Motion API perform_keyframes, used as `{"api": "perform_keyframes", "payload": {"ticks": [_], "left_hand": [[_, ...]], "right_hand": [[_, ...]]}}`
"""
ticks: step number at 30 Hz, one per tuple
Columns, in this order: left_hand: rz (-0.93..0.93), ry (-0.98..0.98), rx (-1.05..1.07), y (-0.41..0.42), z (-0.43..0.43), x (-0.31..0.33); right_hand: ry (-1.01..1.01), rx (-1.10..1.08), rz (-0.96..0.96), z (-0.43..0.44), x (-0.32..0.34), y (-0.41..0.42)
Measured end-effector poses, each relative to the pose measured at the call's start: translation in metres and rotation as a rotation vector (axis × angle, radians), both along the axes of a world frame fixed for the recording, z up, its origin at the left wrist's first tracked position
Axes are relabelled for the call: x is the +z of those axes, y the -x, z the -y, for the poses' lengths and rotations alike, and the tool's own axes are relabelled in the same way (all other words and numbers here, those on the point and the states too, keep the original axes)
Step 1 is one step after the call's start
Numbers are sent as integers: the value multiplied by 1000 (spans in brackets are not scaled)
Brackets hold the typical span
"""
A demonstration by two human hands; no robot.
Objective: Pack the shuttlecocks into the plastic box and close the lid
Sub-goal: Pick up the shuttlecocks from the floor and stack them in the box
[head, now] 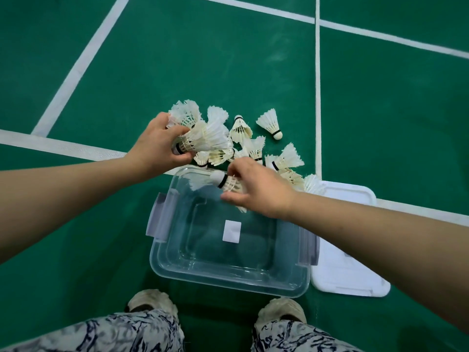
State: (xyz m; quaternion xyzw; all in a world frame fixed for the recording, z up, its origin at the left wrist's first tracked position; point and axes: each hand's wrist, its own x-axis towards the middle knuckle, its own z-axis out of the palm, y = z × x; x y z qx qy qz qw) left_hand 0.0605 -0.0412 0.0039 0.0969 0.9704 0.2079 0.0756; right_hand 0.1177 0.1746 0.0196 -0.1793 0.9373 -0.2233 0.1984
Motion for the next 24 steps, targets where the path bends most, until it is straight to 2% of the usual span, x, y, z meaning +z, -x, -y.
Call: {"api": "perform_keyframes", "payload": {"ticks": [9, 16, 24], "left_hand": [[20, -11, -12, -1, 8, -8], [50, -7, -46, 1, 5, -15], [46, -48, -78, -1, 0, -17]], "right_hand": [[-241, 143, -94, 40, -56, -21], [-336, 96, -74, 66, -97, -22], [-396, 101, -45, 80, -114, -17]]}}
